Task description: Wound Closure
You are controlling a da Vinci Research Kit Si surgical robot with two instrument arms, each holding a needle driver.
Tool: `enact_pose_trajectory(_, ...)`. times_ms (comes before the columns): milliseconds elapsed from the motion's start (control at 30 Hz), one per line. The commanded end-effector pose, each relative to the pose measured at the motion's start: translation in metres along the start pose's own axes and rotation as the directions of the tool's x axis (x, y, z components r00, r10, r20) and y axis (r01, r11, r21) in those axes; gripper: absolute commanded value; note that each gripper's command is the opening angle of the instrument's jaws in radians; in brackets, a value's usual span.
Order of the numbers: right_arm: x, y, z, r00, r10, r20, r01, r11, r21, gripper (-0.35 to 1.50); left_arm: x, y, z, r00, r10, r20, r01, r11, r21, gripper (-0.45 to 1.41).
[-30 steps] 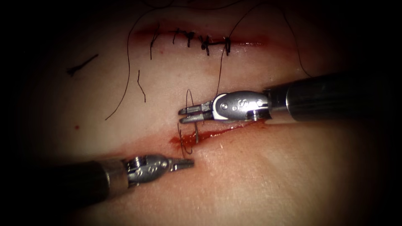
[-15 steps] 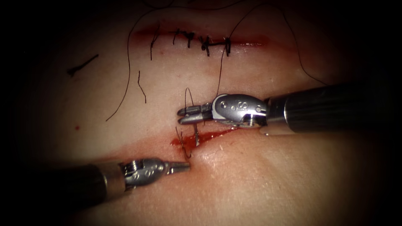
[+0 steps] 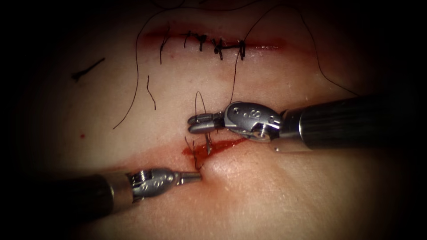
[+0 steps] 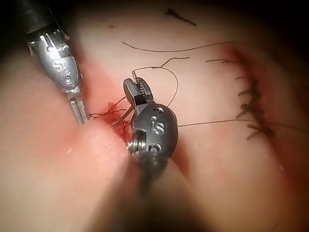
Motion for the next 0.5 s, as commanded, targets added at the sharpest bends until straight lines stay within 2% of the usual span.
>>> enact_pose_trajectory(33, -0.0005, -0.0002, 0.0008, 1.000, 0.015, 0.004, -0.015, 1.000, 0.004, -0.35, -0.0003, 0.0002, 0.0010, 1.000, -0.002, 0.000, 0.002, 1.000, -0.003, -0.45)
enact_pose_trajectory(500, -0.0005, -0.0009, 0.0008, 0.988, 0.152, 0.025, -0.152, 0.988, 0.016, -0.35, -0.0011, -0.0005, 0.0016, 1.000, 0.010, 0.001, -0.010, 1.000, 0.001, -0.45)
